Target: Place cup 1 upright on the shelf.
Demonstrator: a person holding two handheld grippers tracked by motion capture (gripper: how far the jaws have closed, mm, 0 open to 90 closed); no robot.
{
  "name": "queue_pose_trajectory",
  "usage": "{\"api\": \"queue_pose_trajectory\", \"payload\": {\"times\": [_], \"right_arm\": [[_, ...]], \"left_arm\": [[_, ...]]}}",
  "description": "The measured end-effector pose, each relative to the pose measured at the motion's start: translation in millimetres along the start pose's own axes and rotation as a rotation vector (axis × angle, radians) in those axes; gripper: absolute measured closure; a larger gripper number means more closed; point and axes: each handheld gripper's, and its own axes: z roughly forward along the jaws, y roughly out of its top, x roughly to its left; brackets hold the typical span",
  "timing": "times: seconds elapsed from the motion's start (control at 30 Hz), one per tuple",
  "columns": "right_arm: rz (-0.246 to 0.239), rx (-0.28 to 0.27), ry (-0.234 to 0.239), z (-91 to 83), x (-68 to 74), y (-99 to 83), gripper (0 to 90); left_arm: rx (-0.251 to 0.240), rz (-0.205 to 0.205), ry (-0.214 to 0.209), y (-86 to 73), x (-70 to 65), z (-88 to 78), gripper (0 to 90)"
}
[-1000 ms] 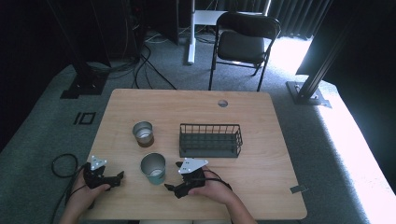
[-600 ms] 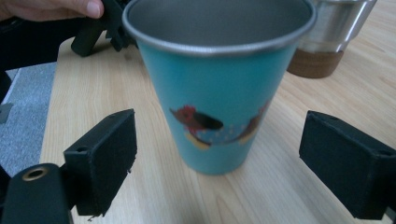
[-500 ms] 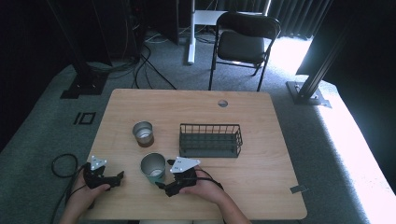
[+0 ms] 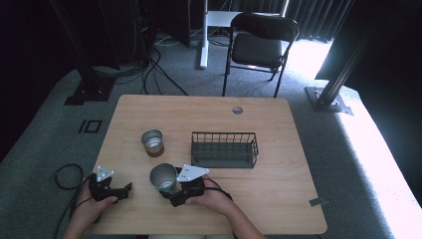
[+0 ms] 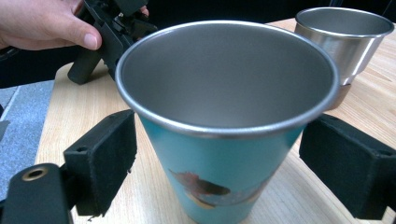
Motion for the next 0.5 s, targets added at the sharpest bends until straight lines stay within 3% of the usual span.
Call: {"api": "queue_pose_trajectory", "payload": {"times": [0.5], "right_arm": [[-0.017, -0.053, -0.016, 11.7, 2.6, 8.2, 10.9]], "left_arm": [[0.000, 0.000, 0.000, 0.0, 0.0, 0.0, 1.6]]}}
